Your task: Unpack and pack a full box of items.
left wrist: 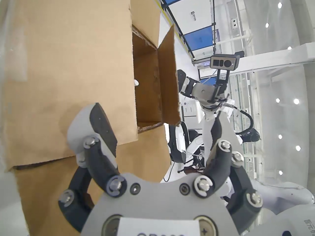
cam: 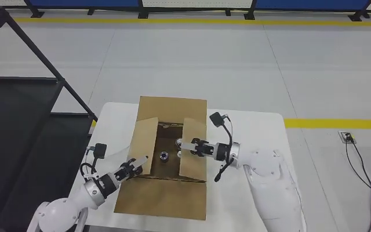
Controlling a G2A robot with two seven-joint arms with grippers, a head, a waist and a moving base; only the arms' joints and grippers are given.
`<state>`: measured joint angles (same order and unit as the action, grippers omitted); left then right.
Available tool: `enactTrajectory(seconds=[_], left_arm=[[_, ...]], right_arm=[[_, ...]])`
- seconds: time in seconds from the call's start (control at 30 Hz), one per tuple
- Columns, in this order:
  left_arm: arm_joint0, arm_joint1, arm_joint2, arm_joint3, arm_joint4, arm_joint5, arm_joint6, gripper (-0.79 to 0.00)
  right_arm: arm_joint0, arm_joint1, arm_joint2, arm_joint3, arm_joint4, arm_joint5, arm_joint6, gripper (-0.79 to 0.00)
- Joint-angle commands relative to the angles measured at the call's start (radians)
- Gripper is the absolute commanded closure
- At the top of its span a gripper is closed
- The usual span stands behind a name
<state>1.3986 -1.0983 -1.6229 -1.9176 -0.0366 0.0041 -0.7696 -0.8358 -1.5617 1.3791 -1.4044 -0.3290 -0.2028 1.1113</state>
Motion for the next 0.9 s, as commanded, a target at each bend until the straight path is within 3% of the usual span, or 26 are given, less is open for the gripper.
enactTrajectory(seconds=[0.0,0.17,0.43,0.87], left_arm=[[-0.005,0.0,0.005,0.01,-0.004,0.006,0.004,-0.785],[-0.015,0.0,0.013,0.033,-0.029,0.027,0.021,-0.785],[-0.053,0.001,0.039,0.07,-0.045,0.064,0.03,-0.785],[-0.094,0.002,0.098,0.117,0.0,0.089,0.067,-0.785]], right_arm=[[0.017,-0.001,-0.03,0.027,-0.016,-0.008,-0.024,-0.785],[0.035,0.002,-0.079,0.062,-0.069,-0.012,-0.082,-0.785],[0.049,0.004,-0.152,0.069,-0.185,0.077,-0.164,-0.785],[0.072,0.012,-0.204,0.074,-0.222,0.122,-0.186,-0.785]])
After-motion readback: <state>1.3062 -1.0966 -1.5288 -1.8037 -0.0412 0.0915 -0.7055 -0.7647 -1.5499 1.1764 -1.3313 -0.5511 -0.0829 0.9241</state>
